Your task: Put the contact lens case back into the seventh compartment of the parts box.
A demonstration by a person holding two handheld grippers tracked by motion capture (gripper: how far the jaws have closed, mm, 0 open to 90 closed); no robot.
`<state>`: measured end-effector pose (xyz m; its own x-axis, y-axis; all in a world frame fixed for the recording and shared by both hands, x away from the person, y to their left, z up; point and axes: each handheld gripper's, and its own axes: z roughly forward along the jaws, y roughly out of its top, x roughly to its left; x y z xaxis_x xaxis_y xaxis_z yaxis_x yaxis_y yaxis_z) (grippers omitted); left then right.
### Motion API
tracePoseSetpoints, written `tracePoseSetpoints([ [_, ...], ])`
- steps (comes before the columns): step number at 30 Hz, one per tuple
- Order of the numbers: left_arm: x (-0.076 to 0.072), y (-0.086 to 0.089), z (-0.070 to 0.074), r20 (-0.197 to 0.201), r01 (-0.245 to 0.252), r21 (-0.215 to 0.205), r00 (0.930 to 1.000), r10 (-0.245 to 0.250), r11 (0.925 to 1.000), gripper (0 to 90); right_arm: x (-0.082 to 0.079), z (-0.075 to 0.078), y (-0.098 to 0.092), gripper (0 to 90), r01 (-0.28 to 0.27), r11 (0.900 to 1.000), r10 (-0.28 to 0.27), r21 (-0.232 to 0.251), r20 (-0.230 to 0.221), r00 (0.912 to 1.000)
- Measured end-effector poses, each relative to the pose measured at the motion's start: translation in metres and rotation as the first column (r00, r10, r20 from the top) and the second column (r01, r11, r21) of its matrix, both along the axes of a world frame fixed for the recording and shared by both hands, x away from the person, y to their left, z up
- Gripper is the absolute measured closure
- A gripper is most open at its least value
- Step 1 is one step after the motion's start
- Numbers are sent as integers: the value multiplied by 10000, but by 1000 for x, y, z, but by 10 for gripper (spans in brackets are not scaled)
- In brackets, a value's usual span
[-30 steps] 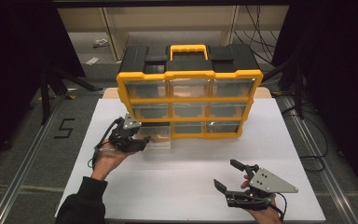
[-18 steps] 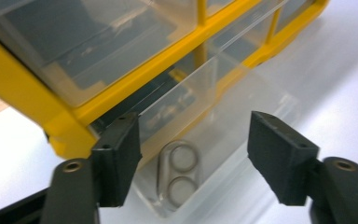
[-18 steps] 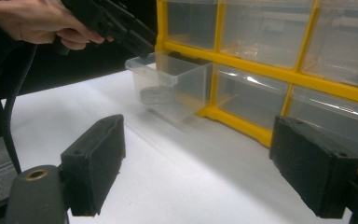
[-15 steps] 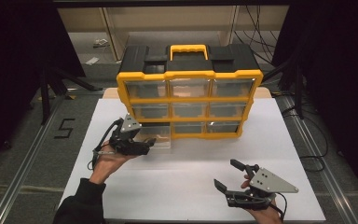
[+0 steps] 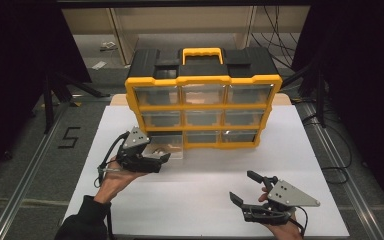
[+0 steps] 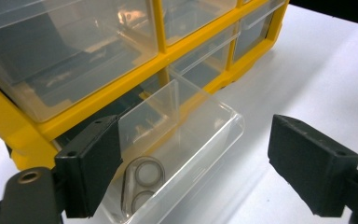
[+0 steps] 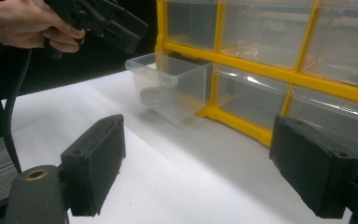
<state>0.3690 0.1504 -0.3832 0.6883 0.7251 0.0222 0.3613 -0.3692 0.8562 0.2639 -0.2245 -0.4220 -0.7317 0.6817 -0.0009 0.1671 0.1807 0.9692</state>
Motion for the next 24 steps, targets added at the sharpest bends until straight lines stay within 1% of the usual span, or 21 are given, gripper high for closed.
tracePoseSetpoints([
  [6,-7,-3,-3,223,228,-377,9995,-219,9990,169,0,0,0,192,6,10000,-6,4,-12,10000],
  [9,-11,-5,-4,319,367,-446,9989,-353,9983,169,0,0,0,191,22,10000,-22,6,-27,10000],
  [12,-14,-6,-6,514,383,-637,9981,-350,9972,169,0,0,-1,192,31,10000,-31,10,-39,10000],
  [19,-19,-6,-8,688,456,-1129,9969,-380,9926,170,0,0,0,192,24,10000,-24,2,-40,10000],
  [22,-22,-7,-9,813,500,-1076,9958,-414,9929,171,1,0,-1,192,24,10000,-24,2,-30,10000],
  [24,-23,-6,-9,866,489,-1150,9955,-390,9922,171,0,0,0,192,26,10000,-26,1,-39,10000],
])
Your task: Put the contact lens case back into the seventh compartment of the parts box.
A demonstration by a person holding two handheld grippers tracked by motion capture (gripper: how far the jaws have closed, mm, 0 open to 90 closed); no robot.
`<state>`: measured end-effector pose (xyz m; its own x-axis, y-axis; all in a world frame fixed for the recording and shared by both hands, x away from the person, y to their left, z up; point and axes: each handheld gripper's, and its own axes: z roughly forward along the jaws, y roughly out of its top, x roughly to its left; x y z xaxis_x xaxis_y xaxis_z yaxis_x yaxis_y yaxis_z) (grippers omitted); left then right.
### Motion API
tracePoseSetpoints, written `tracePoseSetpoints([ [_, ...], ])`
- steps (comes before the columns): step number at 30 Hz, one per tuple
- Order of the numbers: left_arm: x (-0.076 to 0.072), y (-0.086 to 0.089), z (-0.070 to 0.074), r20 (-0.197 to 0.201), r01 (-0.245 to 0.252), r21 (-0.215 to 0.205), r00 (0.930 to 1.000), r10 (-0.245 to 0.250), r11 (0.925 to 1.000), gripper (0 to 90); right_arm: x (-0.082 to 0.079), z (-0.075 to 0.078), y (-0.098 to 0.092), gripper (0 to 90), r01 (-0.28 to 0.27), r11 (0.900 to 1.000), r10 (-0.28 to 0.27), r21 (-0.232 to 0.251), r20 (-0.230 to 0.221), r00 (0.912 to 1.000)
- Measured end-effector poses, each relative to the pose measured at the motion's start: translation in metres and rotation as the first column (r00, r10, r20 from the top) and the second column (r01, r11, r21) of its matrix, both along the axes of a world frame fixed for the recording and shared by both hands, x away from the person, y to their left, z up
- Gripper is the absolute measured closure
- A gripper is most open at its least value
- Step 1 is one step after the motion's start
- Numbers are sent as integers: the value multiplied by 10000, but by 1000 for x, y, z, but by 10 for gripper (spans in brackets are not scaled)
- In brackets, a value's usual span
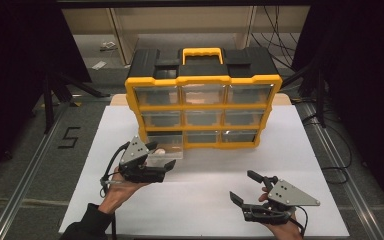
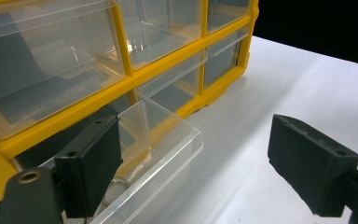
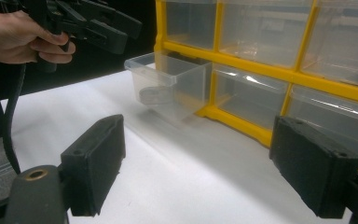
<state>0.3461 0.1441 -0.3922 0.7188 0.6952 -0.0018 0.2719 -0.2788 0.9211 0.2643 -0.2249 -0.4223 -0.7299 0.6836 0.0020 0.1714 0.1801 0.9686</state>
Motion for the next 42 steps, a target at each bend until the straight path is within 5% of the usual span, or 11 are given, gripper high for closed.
tracePoseSetpoints([
  [42,-23,-4,-28,76,138,-444,9999,-135,9989,185,1,0,-2,191,14,10000,-14,90,-5,10000],
])
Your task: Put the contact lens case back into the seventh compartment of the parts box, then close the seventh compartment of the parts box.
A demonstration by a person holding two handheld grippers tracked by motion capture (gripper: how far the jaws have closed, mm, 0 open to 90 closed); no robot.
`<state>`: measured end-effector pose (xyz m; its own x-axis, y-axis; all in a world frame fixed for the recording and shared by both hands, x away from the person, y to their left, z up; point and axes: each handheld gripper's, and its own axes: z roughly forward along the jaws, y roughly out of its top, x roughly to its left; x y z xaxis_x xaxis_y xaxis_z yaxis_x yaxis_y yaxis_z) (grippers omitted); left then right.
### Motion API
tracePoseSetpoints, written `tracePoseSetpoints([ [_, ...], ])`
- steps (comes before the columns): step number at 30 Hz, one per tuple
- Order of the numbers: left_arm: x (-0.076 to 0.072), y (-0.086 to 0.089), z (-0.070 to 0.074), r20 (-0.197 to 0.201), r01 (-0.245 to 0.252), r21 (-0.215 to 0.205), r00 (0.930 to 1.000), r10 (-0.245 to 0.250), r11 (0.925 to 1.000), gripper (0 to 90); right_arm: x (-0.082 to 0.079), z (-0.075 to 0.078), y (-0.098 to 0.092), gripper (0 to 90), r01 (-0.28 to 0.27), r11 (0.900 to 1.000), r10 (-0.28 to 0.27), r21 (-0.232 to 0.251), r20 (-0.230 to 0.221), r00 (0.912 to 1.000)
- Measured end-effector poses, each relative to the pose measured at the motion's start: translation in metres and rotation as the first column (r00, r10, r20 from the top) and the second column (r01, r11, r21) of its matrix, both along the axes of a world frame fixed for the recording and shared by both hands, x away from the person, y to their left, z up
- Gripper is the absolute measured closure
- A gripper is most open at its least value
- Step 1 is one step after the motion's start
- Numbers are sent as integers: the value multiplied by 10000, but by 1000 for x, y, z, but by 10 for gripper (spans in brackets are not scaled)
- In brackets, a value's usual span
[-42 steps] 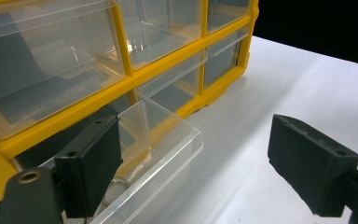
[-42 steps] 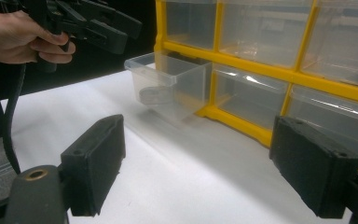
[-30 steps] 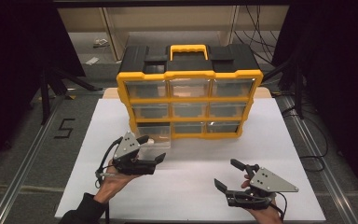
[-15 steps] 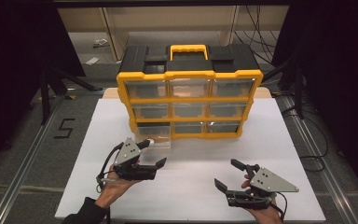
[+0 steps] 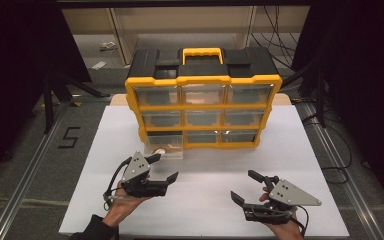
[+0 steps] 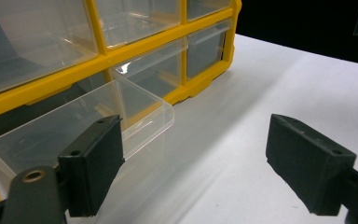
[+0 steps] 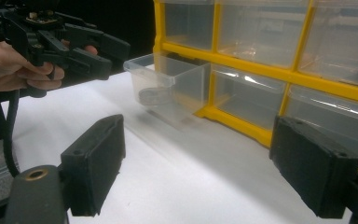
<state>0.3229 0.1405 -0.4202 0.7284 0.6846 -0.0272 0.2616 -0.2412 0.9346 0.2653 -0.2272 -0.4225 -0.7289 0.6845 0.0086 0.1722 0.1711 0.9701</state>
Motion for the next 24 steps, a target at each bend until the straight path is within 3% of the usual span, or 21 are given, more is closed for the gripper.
tracePoseSetpoints([
  [13,-9,5,-8,-262,-3,-142,9997,-1,9999,186,-1,1,0,192,-23,10000,23,-7,-12,10000],
  [24,-5,2,-20,-659,-42,180,9978,54,9998,186,-1,0,1,192,-23,10000,23,-10,8,10000],
])
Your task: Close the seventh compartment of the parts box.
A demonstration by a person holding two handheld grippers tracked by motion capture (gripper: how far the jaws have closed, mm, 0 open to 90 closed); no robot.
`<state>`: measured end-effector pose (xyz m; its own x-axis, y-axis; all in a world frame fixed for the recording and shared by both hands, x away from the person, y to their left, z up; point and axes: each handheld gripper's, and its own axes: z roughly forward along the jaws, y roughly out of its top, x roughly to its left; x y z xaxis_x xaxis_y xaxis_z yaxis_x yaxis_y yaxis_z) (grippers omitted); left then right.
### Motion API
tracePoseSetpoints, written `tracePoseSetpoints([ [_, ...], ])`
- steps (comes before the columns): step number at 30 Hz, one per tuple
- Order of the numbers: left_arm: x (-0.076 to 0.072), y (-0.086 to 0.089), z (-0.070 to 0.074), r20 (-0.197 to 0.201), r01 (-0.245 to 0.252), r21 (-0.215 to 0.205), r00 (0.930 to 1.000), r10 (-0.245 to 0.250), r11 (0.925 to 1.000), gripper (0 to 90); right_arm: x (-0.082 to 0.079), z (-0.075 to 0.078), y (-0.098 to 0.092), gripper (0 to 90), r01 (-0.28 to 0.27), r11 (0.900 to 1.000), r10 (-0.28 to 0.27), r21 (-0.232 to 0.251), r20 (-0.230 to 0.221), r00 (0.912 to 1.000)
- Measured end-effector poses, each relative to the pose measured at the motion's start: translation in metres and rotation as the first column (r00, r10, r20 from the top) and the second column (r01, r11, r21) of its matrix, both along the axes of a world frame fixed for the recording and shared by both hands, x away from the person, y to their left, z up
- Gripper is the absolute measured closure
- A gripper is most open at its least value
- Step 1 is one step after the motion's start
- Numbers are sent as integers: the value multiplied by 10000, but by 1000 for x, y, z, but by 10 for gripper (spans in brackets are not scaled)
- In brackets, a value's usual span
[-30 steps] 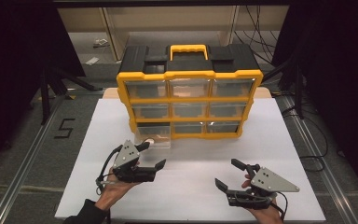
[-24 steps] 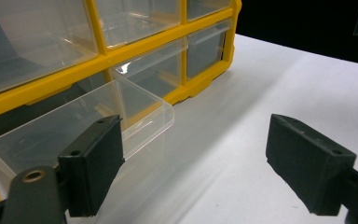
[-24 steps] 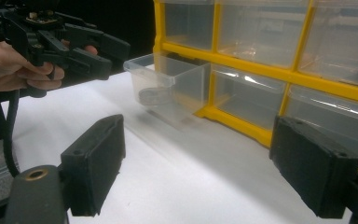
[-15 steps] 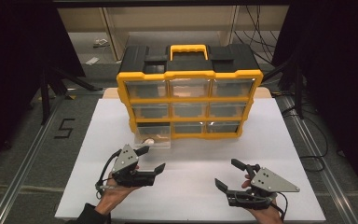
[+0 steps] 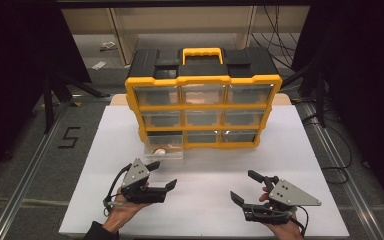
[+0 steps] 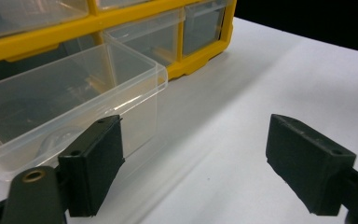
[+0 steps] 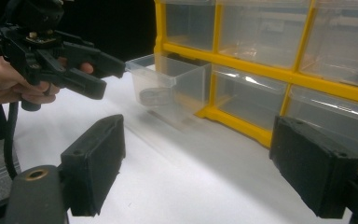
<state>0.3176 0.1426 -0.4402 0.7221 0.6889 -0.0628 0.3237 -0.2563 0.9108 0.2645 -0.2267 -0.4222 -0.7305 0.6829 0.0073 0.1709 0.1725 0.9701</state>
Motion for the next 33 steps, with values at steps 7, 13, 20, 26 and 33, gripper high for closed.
tracePoseSetpoints([
  [7,3,3,-5,10,-313,346,9995,313,9989,229,0,0,2,192,-21,10000,21,-46,21,10000],
  [13,6,4,-7,-211,-855,689,9960,872,9940,387,0,0,2,191,-10,10000,10,-34,2,10000],
  [20,11,8,-9,-344,-1452,907,9883,1488,9852,650,1,0,3,192,-21,10000,20,-77,-8,10000],
  [26,20,7,-13,-369,-1605,1249,9854,1663,9791,813,1,0,3,191,-10,10000,10,-64,24,10000],
  [33,26,9,-15,-435,-1666,1216,9840,1729,9785,895,1,-1,3,192,-9,10000,9,-66,24,10000],
])
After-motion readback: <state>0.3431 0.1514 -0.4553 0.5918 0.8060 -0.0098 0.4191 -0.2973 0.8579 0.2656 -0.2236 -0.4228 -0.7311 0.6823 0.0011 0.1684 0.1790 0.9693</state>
